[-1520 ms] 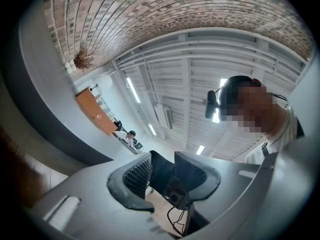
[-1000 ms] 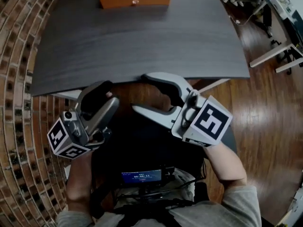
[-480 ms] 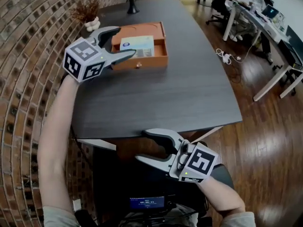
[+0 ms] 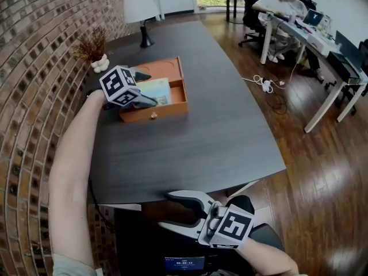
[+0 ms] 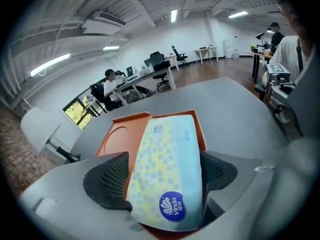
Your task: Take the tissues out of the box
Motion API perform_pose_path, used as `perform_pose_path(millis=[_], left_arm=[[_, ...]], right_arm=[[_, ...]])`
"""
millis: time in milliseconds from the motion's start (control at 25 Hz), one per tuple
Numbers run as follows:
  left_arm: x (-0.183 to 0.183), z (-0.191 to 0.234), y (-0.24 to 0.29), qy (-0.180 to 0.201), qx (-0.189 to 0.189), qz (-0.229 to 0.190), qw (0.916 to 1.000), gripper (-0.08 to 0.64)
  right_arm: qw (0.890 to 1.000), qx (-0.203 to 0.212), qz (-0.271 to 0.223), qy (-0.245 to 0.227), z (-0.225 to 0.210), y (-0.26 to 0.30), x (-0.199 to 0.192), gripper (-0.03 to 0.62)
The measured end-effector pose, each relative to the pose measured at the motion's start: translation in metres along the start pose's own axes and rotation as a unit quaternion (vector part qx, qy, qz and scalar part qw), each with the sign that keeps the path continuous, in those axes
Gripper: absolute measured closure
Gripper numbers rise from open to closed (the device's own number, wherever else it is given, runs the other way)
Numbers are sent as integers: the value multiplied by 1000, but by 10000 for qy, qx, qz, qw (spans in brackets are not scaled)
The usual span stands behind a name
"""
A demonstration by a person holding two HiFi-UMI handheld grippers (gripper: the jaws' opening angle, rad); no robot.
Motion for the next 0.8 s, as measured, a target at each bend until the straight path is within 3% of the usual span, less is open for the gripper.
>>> perform_pose_path(millis=[160,320,440,520,600,680,760,800], left_arm=[[-4,1,3,-42,-55,-14,10000,174],[1,1,-6,169,231,46,9996,192],[22,3,-33,298,589,-241,9975,193],[46,-3,-59,385,861,-672,9933,192],[70,-17,-94,400,1199,-1313,9833,193],[88,-45,-133,228,1427,-2158,9657,193],[98,-85,-167,-103,1365,-3190,9378,192],[100,-108,-180,-380,1275,-3719,9187,192]], right_arm=[[10000,-19,35,-54,-2,1,-6,337],[10000,-25,42,-49,-1,1,-5,337],[9999,-65,47,-96,-2,1,-5,337],[9999,-84,56,-99,-1,2,-4,337],[9998,-91,86,-134,-2,2,-5,337],[9998,-79,91,-182,-3,3,-6,337],[9997,-74,66,-233,-4,4,-7,337],[9996,-80,58,-249,-4,4,-7,337]])
Point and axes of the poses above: the fingertips, and each gripper's own axes: y forward along the fingers, z to its left, x out of its top, the point moved 4 cm from there along -y, backward along the fingers, and after that the axes turned 7 degrees about -z, right-handed, at the moved point
